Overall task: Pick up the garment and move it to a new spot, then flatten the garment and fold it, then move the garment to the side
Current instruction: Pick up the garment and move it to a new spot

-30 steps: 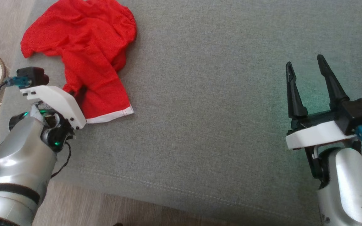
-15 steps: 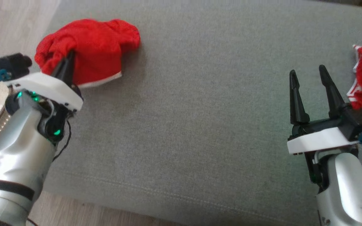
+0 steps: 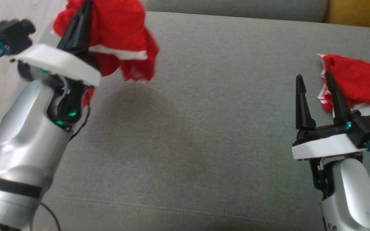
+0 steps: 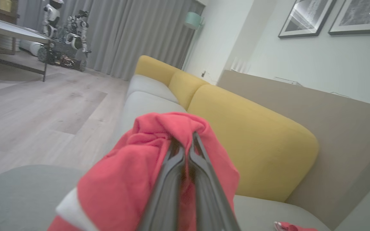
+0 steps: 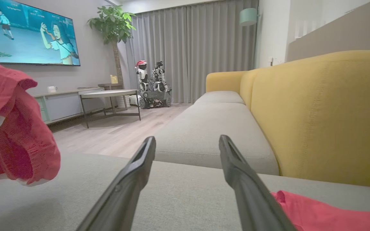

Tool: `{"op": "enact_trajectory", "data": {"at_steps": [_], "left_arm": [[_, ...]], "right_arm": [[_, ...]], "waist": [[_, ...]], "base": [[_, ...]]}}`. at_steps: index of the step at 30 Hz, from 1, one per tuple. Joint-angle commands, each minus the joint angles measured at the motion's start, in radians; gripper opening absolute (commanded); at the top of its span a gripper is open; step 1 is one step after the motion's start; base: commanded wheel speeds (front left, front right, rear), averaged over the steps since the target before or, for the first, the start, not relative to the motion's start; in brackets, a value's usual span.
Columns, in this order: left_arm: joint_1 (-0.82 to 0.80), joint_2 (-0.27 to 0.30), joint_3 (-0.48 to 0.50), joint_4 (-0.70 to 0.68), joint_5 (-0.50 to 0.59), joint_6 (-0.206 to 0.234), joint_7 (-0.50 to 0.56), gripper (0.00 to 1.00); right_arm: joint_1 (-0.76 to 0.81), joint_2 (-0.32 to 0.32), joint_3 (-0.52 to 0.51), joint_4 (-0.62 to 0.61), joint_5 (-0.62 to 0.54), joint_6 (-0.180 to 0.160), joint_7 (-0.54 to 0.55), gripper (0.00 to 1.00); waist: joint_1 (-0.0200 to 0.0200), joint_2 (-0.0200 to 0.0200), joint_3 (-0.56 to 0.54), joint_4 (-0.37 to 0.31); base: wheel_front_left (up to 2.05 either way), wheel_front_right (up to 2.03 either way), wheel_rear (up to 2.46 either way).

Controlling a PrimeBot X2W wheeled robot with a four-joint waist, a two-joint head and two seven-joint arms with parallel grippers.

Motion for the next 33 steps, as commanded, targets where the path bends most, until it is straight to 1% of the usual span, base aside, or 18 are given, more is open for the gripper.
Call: {"op": "enact_trajectory", "data": {"at_steps": [1,5,8,9,10,14,16,18,19,20,24,27,30,33], "left_arm": [[-0.086,0.017,0.035,-0.055,0.005,0.012,0.009,0.00],[-0.106,-0.015,-0.001,-0.124,0.033,0.060,0.040,0.00],[-0.112,-0.058,-0.023,-0.132,0.040,0.090,0.051,0.00],[-0.112,-0.058,-0.023,-0.132,0.040,0.090,0.051,0.00],[-0.113,-0.072,-0.035,-0.130,0.048,0.099,0.051,0.00],[-0.105,-0.153,-0.079,-0.097,0.062,0.119,0.041,0.00],[-0.095,-0.193,-0.107,-0.064,0.070,0.122,0.035,0.00],[-0.084,-0.221,-0.141,-0.029,0.080,0.118,0.037,0.00],[-0.080,-0.232,-0.161,-0.012,0.088,0.116,0.037,0.45],[-0.075,-0.241,-0.178,0.003,0.093,0.112,0.036,1.00],[-0.061,-0.263,-0.221,0.032,0.090,0.083,0.030,1.00],[-0.061,-0.266,-0.207,0.045,0.085,0.079,0.012,1.00],[-0.064,-0.249,-0.168,0.050,0.084,0.079,-0.006,1.00],[-0.054,-0.209,-0.123,0.050,0.095,0.080,-0.017,1.00]], "right_arm": [[-0.022,0.000,0.023,-0.037,0.011,0.007,-0.012,1.00],[-0.036,0.000,0.027,-0.039,0.028,0.007,-0.022,1.00],[-0.050,0.000,0.038,-0.038,0.040,0.007,-0.029,1.00],[-0.050,0.000,0.038,-0.038,0.040,0.007,-0.029,1.00],[-0.055,0.000,0.042,-0.038,0.044,0.007,-0.032,1.00],[-0.069,0.000,0.047,-0.035,0.062,0.007,-0.040,1.00],[-0.071,0.000,0.052,-0.032,0.067,0.007,-0.043,1.00],[-0.074,0.000,0.058,-0.028,0.072,0.007,-0.045,1.00],[-0.074,0.000,0.059,-0.027,0.074,0.007,-0.046,1.00],[-0.074,0.000,0.059,-0.026,0.076,0.007,-0.047,1.00],[-0.069,0.000,0.052,-0.021,0.076,0.007,-0.049,1.00],[-0.062,0.000,0.038,-0.016,0.072,0.007,-0.049,1.00],[-0.058,0.000,0.029,-0.012,0.064,0.007,-0.050,1.00],[-0.051,0.000,0.023,-0.009,0.053,0.007,-0.050,1.00]], "waist": [[0.0001,0.0000,0.009,-0.035],[0.0001,0.0000,0.033,-0.093],[0.0001,0.0000,0.057,-0.141],[0.0001,0.0000,0.057,-0.141],[0.0001,0.0000,0.066,-0.160],[0.0001,0.0000,0.097,-0.221],[0.0001,0.0000,0.108,-0.247],[0.0001,0.0000,0.116,-0.269],[0.0001,0.0000,0.118,-0.277],[0.0001,0.0000,0.120,-0.283],[0.0001,0.0000,0.114,-0.288],[0.0001,0.0000,0.100,-0.268],[0.0001,0.0000,0.078,-0.232],[0.0001,0.0000,0.055,-0.187]], "base": [[0.00,0.00,0.00],[0.00,0.00,0.00],[0.00,0.00,0.00],[0.00,0.00,0.00],[0.00,0.00,0.00],[0.00,0.00,0.00],[0.00,0.00,0.00],[0.00,0.00,0.00],[0.00,0.00,0.00],[0.00,0.00,0.00],[0.00,0.00,0.00],[0.00,0.00,0.00],[0.00,0.00,0.00],[0.00,0.00,0.00]]}}
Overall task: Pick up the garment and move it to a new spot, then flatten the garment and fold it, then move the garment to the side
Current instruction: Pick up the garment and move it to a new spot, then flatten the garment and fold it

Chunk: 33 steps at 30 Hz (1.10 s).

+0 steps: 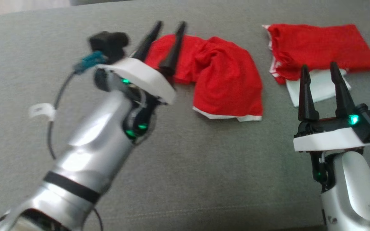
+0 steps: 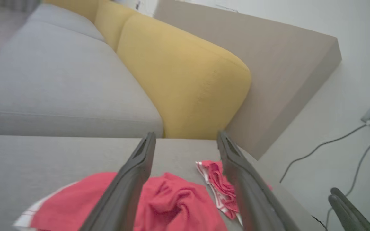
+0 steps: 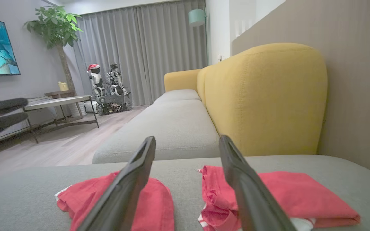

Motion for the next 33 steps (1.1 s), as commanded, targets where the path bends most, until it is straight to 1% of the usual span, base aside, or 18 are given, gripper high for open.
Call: {"op": "enact_trajectory", "data": {"at_steps": [1,7,10,13,16,20,21,24,27,30,33], "left_arm": [[-0.022,0.050,0.057,-0.026,0.011,-0.002,-0.013,1.00],[0.093,0.144,0.161,-0.058,0.063,-0.018,-0.017,1.00],[0.192,0.172,0.230,-0.103,0.105,-0.033,-0.017,1.00],[0.305,0.179,0.315,-0.161,0.151,-0.046,-0.017,1.00],[0.415,0.159,0.399,-0.227,0.204,-0.066,-0.017,1.00],[0.518,0.107,0.493,-0.294,0.271,-0.098,-0.017,1.00],[0.518,0.107,0.493,-0.294,0.271,-0.098,-0.017,1.00],[0.554,0.068,0.544,-0.311,0.308,-0.116,-0.017,1.00],[0.566,0.041,0.572,-0.311,0.339,-0.129,-0.017,1.00],[0.565,0.022,0.583,-0.310,0.357,-0.138,-0.017,1.00],[0.565,0.009,0.585,-0.299,0.364,-0.143,-0.017,1.00]], "right_arm": [[-0.005,0.000,0.019,-0.027,-0.011,0.007,-0.010,1.00],[0.027,0.000,0.011,-0.012,-0.031,0.007,-0.011,1.00],[0.049,0.000,0.005,-0.006,-0.034,0.007,-0.011,1.00],[0.072,0.000,0.005,-0.001,-0.033,0.007,-0.011,1.00],[0.092,0.000,0.006,0.003,-0.036,0.007,-0.009,1.00],[0.104,0.000,0.007,0.000,-0.043,0.007,-0.002,1.00],[0.104,0.000,0.007,0.000,-0.043,0.007,-0.002,1.00],[0.104,0.000,0.010,-0.002,-0.048,0.007,0.006,1.00],[0.094,0.000,0.027,-0.004,-0.060,0.007,0.018,1.00],[0.064,0.000,0.066,-0.011,-0.081,0.007,0.041,1.00],[0.012,0.000,0.132,-0.008,-0.106,0.007,0.086,1.00]], "waist": [[0.0000,-0.0001,-0.031,0.051],[0.0000,-0.0001,-0.078,0.141],[0.0000,-0.0001,-0.098,0.176],[0.0000,-0.0001,-0.113,0.198],[0.0000,-0.0001,-0.121,0.211],[0.0000,-0.0001,-0.121,0.220],[0.0000,-0.0001,-0.121,0.220],[0.0000,-0.0001,-0.122,0.222],[0.0000,-0.0001,-0.122,0.225],[0.0000,-0.0001,-0.106,0.229],[0.0000,-0.0001,-0.085,0.237]], "base": [[0.00,0.00,0.00],[0.00,0.00,0.00],[0.00,0.00,0.00],[0.00,0.00,0.00],[0.00,0.00,0.00],[0.00,0.00,0.00],[0.00,0.00,0.00],[0.00,0.00,0.00],[0.00,0.00,0.00],[0.00,0.00,0.00],[0.00,0.00,0.00]]}}
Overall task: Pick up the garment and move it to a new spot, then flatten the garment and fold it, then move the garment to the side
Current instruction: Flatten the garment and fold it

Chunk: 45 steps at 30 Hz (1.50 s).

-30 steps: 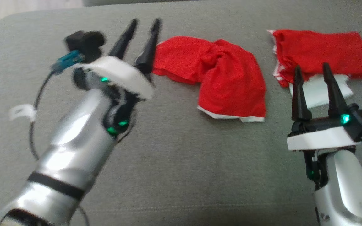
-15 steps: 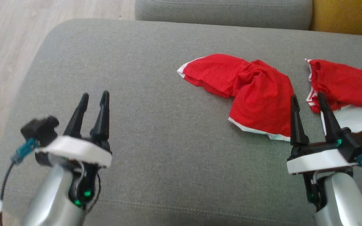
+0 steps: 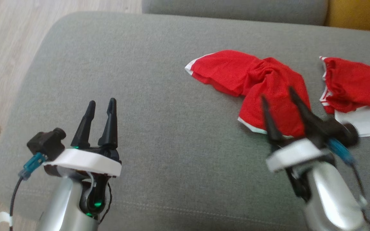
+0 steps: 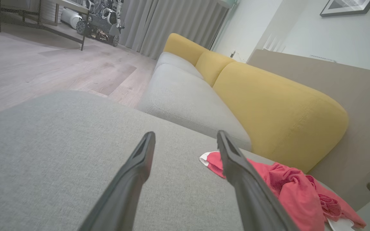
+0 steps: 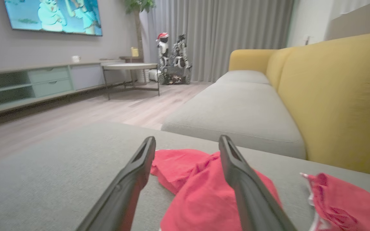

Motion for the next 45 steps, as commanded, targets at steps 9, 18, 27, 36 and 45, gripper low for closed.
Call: {"op": "enact_trajectory", "data": {"at_steps": [9,18,27,36,45], "left_arm": [[-0.091,-0.017,-0.028,-0.010,-0.025,-0.007,-0.012,1.00],[-0.128,-0.024,-0.060,0.001,-0.061,-0.007,-0.012,1.00],[-0.142,-0.028,-0.072,0.001,-0.072,-0.007,-0.012,1.00],[-0.146,-0.030,-0.072,0.008,-0.073,-0.007,-0.012,1.00],[-0.131,-0.033,-0.078,0.016,-0.070,-0.007,-0.012,1.00]], "right_arm": [[-0.379,-0.078,0.271,0.198,-0.021,0.007,0.286,1.00],[-0.591,-0.127,0.366,0.484,0.010,0.007,0.417,1.00],[-0.686,-0.131,0.417,0.689,0.021,0.007,0.442,1.00],[-0.720,-0.094,0.424,0.787,0.075,0.007,0.388,0.00],[-0.780,-0.013,0.511,0.725,0.207,0.007,0.250,0.00]], "waist": [[0.0000,-0.0001,0.115,0.082],[0.0000,-0.0001,0.181,0.154],[0.0000,-0.0001,0.212,0.180],[0.0000,-0.0001,0.202,0.178],[0.0000,-0.0001,0.141,0.156]], "base": [[0.00,0.00,0.00],[0.00,0.00,0.00],[0.00,0.00,0.00],[0.00,0.00,0.00],[0.00,0.00,0.00]]}}
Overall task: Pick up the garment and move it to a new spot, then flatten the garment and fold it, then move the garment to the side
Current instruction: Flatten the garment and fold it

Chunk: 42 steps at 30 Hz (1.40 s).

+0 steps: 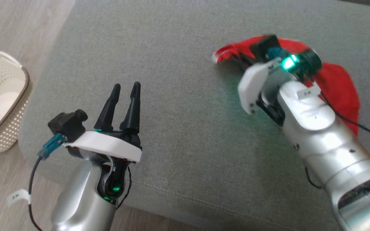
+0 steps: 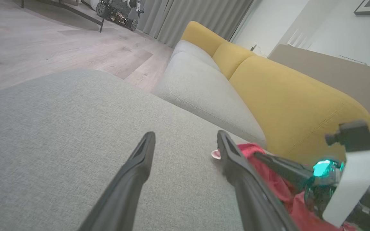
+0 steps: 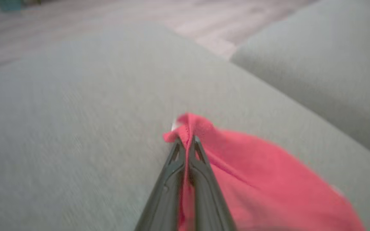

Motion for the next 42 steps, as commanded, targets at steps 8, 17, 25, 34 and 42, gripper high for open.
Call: {"op": "enact_trajectory", "data": {"at_steps": [8,17,25,34,42], "left_arm": [[0.003,0.008,0.032,-0.012,0.004,-0.006,-0.012,1.00],[0.025,0.007,0.044,-0.022,0.013,-0.006,-0.012,1.00],[0.013,0.015,0.032,-0.031,0.010,-0.006,-0.012,1.00],[0.005,0.023,0.025,-0.025,0.007,-0.006,-0.012,1.00],[0.015,0.028,0.029,-0.009,0.017,-0.006,-0.012,1.00]], "right_arm": [[-0.142,0.040,0.082,-0.303,0.333,0.007,-0.128,0.00],[-0.186,0.029,-0.124,-0.158,0.330,0.007,-0.213,0.00],[-0.146,-0.041,-0.273,0.148,0.210,0.007,-0.241,0.00],[-0.123,-0.060,-0.344,0.308,0.098,0.007,-0.270,1.00],[-0.033,-0.022,-0.390,0.319,0.074,0.007,-0.311,1.00]], "waist": [[0.0000,0.0000,-0.074,-0.022],[0.0000,0.0000,-0.085,-0.053],[0.0000,0.0000,-0.045,-0.077],[0.0000,0.0000,-0.044,-0.093],[0.0000,0.0000,-0.096,-0.129]], "base": [[0.00,0.00,0.00],[0.00,0.00,0.00],[0.00,0.00,0.00],[0.00,0.00,0.00],[0.00,0.00,0.00]]}}
